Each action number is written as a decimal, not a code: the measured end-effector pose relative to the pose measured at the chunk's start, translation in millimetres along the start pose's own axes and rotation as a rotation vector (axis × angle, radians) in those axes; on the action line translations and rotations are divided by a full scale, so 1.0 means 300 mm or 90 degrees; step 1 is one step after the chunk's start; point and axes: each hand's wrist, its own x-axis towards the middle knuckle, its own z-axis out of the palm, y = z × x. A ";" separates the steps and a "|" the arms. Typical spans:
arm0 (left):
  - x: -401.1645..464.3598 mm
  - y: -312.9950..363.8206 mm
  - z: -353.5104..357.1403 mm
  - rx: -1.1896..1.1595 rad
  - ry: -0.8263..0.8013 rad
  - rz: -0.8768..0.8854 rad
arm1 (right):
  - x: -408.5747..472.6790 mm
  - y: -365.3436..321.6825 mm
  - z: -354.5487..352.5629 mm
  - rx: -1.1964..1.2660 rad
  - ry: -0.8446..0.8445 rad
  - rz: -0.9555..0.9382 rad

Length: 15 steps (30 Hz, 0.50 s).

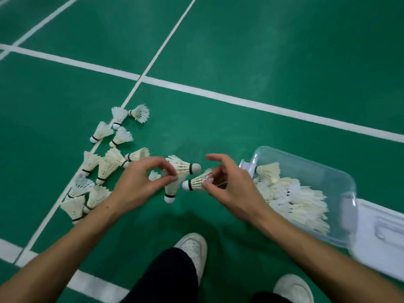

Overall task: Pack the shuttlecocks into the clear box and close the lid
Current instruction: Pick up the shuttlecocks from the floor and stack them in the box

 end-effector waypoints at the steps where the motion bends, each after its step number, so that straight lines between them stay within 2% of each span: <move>1: 0.030 0.050 0.033 -0.005 0.004 0.020 | -0.024 0.008 -0.051 0.011 0.031 -0.003; 8: 0.209 0.318 0.252 -0.040 -0.021 0.130 | -0.147 0.126 -0.335 0.049 0.180 0.036; 15: 0.331 0.383 0.469 -0.105 -0.028 0.132 | -0.202 0.285 -0.510 0.050 0.286 0.108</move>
